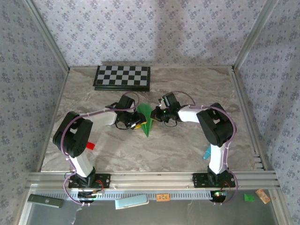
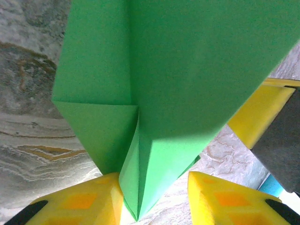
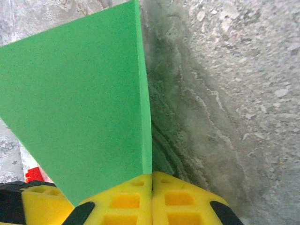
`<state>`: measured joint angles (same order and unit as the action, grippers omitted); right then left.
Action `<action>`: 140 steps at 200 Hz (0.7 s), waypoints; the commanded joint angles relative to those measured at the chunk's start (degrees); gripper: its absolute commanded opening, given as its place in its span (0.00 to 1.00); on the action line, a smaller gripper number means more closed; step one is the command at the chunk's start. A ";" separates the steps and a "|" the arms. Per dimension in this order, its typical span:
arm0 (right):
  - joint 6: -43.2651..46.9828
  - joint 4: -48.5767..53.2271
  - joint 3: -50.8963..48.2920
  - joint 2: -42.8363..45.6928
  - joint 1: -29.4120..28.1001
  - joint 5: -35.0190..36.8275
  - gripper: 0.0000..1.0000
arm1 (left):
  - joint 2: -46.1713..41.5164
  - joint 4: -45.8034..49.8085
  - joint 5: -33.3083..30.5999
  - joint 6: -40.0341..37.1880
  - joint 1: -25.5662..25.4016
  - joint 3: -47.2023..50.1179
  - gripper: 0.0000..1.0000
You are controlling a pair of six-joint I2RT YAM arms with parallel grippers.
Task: Fold a paper plane with a square sheet of paper (pick it up from the middle)
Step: Move the paper plane to the center of the table.
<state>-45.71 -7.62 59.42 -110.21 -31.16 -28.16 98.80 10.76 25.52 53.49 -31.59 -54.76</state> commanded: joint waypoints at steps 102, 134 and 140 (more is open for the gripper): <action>-2.97 -1.78 1.76 1.60 -0.61 -4.17 0.08 | 4.46 2.47 -2.35 0.38 -1.67 -4.98 0.35; -3.03 -1.62 1.93 1.43 -0.68 -4.42 0.08 | 5.15 3.10 -2.92 0.34 -1.72 -5.62 0.25; -2.97 -1.53 1.92 1.50 -0.72 -4.44 0.09 | 5.25 3.37 -3.15 0.23 -1.69 -5.74 0.23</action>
<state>-47.88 -9.06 59.61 -110.06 -31.55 -31.33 102.56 12.27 23.46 53.71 -33.01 -58.89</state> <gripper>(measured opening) 0.083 0.261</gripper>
